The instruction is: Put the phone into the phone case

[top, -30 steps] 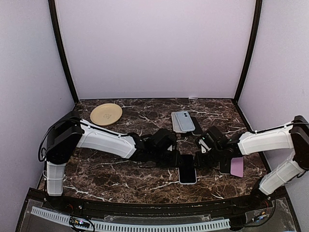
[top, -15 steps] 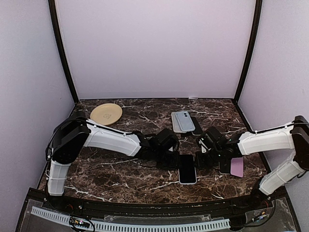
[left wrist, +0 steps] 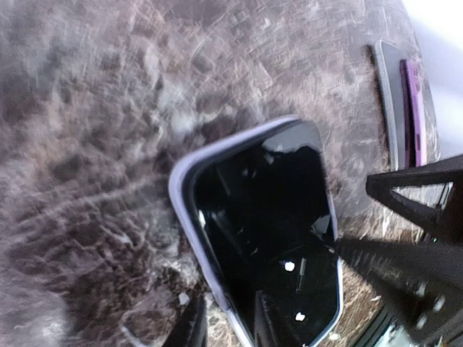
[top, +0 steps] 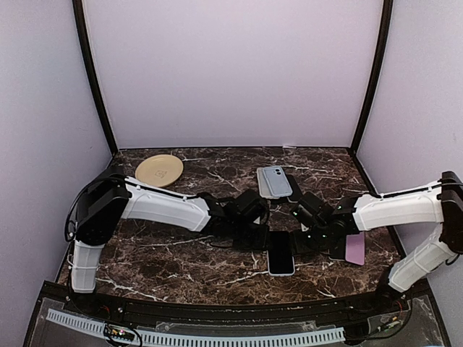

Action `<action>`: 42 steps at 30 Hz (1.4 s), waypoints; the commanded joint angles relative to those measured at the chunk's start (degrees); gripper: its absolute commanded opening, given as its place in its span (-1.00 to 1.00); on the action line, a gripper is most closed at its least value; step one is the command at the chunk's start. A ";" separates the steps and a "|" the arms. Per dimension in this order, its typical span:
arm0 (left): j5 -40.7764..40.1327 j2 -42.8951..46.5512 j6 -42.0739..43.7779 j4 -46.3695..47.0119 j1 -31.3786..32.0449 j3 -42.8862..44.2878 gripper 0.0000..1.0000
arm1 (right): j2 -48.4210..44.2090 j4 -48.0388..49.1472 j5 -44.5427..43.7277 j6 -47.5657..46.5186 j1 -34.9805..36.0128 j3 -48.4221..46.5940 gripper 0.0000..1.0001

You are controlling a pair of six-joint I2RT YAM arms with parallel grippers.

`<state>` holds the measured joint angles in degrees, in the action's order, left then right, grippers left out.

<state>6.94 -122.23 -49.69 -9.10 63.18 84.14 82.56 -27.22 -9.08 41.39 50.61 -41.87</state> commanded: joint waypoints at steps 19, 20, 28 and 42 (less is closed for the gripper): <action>-12.30 27.65 9.40 2.94 -5.95 -17.29 0.07 | 20.04 -14.99 -7.36 15.51 13.75 -18.76 0.97; -12.17 27.74 9.33 3.04 -5.96 -17.68 0.07 | 20.23 -14.59 -6.77 15.63 13.81 -18.37 0.97; -12.15 28.75 9.51 3.43 -5.96 -18.80 0.07 | 18.05 -10.89 -4.72 15.77 13.87 -14.92 0.68; -10.44 30.82 14.03 5.48 -5.56 -18.97 0.15 | 8.00 -3.77 -10.64 9.90 14.24 -14.26 -0.09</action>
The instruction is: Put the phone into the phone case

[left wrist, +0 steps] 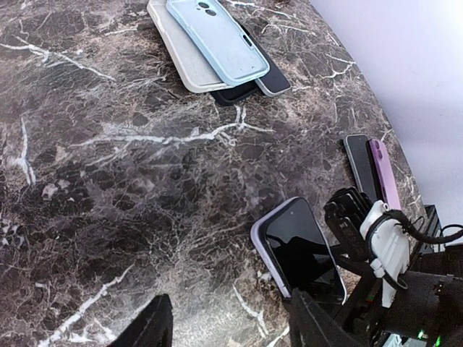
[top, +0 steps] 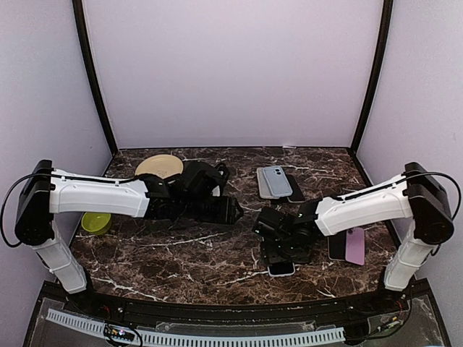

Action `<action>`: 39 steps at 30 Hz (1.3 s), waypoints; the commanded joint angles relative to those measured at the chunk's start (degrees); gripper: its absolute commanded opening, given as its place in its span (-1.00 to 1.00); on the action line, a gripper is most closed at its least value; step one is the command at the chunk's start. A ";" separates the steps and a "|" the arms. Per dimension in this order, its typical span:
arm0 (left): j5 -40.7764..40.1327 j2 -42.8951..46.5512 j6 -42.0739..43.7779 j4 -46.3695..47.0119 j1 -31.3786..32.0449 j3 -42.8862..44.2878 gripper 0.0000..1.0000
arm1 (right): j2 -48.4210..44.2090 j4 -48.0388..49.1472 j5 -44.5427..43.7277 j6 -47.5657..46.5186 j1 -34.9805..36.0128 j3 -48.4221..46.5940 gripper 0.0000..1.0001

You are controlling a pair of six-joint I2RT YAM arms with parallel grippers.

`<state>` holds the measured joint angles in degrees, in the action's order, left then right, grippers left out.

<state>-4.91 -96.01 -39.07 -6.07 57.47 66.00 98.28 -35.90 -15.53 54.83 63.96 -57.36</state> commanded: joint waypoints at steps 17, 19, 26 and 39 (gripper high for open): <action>2.39 22.81 13.95 37.60 6.03 -14.68 0.51 | -28.39 49.68 -18.64 -37.07 6.11 3.67 -0.25; -0.82 23.49 15.53 40.69 7.03 -15.65 0.45 | -27.93 51.33 -19.14 -39.25 6.94 2.98 -0.27; -9.36 21.71 17.30 41.00 7.48 -13.15 0.28 | -27.11 52.63 -18.12 -41.96 8.40 1.23 -0.28; -6.49 17.76 17.16 39.31 7.48 -8.76 -0.03 | -26.03 51.70 -16.77 -43.57 8.90 -0.36 -0.30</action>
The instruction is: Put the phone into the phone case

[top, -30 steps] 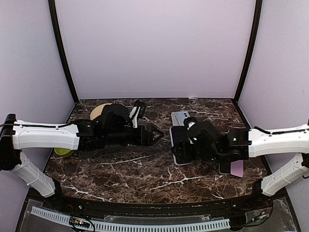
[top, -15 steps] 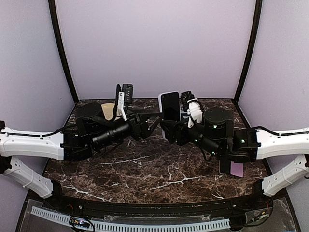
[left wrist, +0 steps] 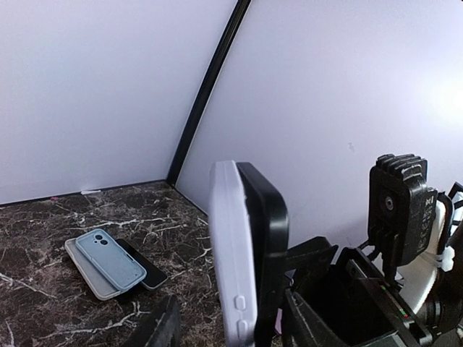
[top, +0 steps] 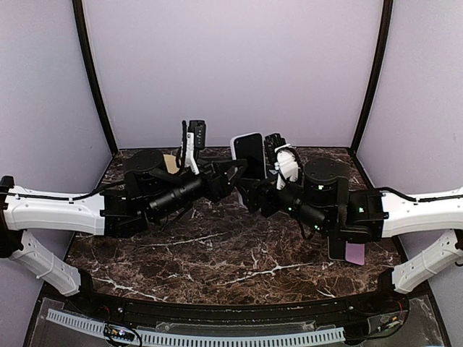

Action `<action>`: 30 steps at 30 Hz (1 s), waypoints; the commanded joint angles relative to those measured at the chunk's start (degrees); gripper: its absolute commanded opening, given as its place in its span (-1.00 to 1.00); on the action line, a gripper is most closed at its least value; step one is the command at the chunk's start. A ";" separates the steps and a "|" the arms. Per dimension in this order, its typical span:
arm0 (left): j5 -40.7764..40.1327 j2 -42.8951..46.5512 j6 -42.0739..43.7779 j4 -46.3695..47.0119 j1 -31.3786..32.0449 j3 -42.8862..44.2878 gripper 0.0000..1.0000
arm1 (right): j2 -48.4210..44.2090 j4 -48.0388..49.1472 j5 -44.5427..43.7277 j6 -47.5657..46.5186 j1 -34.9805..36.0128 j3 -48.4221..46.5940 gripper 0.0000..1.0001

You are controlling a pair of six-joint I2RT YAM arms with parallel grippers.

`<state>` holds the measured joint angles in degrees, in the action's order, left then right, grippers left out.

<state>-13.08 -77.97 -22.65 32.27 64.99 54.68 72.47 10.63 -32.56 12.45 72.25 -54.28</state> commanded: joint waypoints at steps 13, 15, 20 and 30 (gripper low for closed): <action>7.96 -1.39 0.46 1.65 -0.04 2.53 -1.00 | -0.82 3.93 0.72 -2.40 0.58 -2.95 -0.30; 8.35 -0.83 0.91 1.84 -0.04 2.18 -1.00 | -1.46 3.55 0.74 -2.42 0.59 -2.35 -0.25; 9.76 1.76 3.77 3.60 -0.04 -0.04 -1.00 | -4.51 2.40 3.83 -3.36 0.10 0.12 0.44; 26.41 10.14 15.43 4.18 -0.04 -3.90 -1.00 | -13.28 -18.60 48.04 -14.16 -9.95 -4.77 0.97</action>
<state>2.28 -73.32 -13.37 32.18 64.75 51.48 62.50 -1.85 -6.26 4.32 64.93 -55.75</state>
